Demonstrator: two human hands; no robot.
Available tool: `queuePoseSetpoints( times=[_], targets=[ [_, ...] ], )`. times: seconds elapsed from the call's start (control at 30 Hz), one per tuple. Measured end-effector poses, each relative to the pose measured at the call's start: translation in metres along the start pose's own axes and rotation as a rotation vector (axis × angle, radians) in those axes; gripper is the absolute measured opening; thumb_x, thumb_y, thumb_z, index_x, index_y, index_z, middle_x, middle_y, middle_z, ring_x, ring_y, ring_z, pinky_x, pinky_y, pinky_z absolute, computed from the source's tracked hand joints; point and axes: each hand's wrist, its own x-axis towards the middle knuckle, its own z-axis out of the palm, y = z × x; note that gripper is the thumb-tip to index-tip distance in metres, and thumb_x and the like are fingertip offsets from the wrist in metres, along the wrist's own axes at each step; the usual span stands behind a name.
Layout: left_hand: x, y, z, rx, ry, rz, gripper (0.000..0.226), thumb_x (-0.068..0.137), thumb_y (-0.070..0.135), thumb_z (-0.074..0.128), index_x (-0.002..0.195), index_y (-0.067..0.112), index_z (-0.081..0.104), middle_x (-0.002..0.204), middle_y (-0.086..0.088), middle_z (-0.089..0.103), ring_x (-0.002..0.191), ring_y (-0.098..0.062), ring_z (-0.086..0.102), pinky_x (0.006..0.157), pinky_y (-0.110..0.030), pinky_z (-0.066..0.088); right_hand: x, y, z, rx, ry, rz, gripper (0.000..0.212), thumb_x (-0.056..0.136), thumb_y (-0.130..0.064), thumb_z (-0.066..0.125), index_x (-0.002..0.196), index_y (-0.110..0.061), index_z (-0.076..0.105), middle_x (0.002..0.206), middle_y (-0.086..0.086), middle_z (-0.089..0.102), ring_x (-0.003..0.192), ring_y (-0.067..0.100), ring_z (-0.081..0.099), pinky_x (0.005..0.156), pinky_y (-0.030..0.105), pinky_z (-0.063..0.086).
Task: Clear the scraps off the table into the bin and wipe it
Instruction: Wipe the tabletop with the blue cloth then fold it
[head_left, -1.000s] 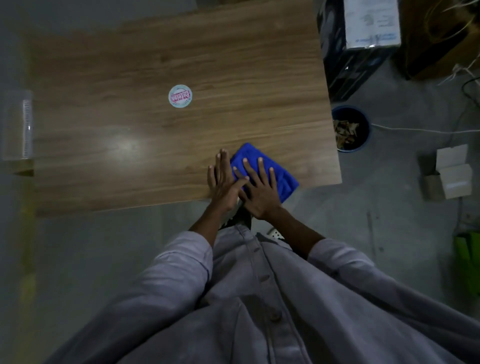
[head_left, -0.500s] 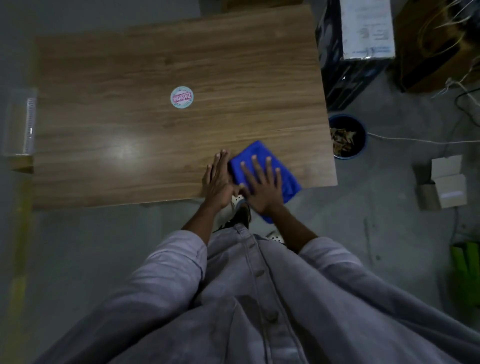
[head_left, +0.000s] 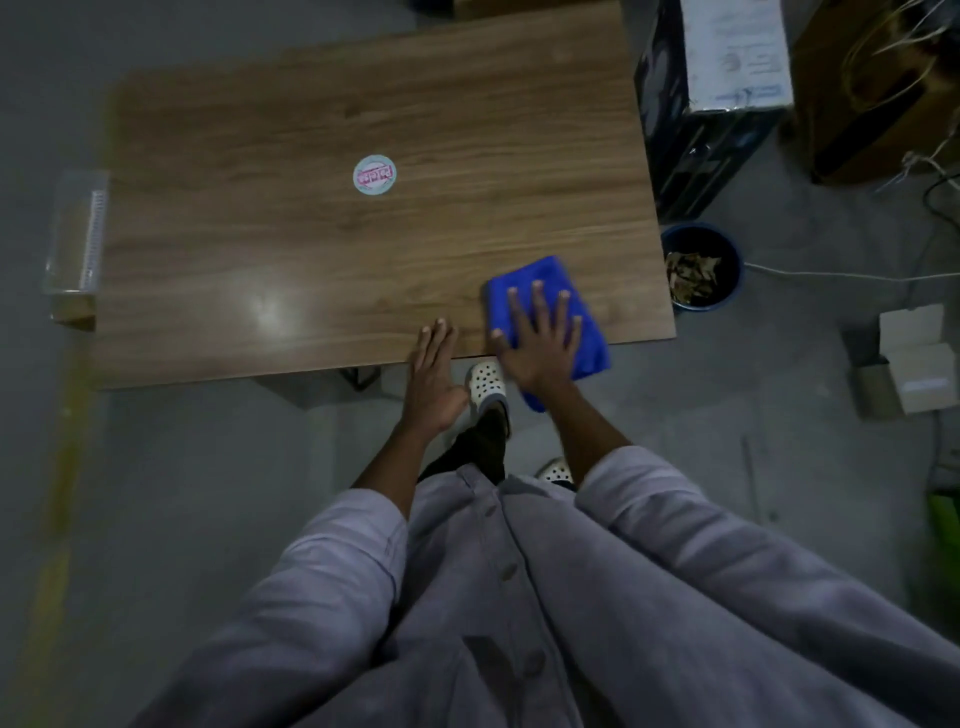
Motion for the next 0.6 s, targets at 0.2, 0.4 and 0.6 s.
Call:
queuePoseSetpoints(
  times=[0.2, 0.4, 0.6],
  targets=[
    [0.006, -0.013, -0.014, 0.001, 0.012, 0.054, 0.087, 0.067, 0.008, 0.048, 0.153, 0.005, 0.037, 0.165, -0.01, 0.027, 0.154, -0.028, 0.017, 0.125, -0.041, 0.018, -0.004, 0.028, -0.012, -0.195, -0.067, -0.353, 0.078, 0.09, -0.076, 0.028, 0.16, -0.043, 0.017, 0.17, -0.01, 0.006, 0.157, 0.028, -0.002, 0.123, 0.055, 0.013],
    [0.019, -0.026, -0.026, 0.118, 0.077, 0.118, 0.078, 0.07, 0.017, 0.047, 0.148, 0.018, 0.049, 0.16, 0.002, 0.038, 0.155, -0.023, 0.017, 0.124, -0.052, 0.01, 0.007, 0.06, -0.042, -0.003, -0.037, 0.048, 0.07, 0.101, -0.061, 0.042, 0.159, -0.047, 0.006, 0.169, -0.013, -0.012, 0.155, 0.026, -0.02, 0.124, 0.056, -0.005],
    [0.06, -0.042, -0.066, 0.131, 0.154, 0.07, 0.071, 0.076, 0.023, 0.06, 0.145, 0.013, 0.052, 0.159, -0.006, 0.04, 0.152, -0.028, 0.026, 0.123, -0.051, 0.015, 0.021, -0.054, 0.017, -0.128, -0.136, -0.264, 0.078, 0.09, -0.075, 0.02, 0.16, -0.043, 0.01, 0.17, -0.008, -0.007, 0.155, 0.031, -0.017, 0.123, 0.058, -0.003]
  ],
)
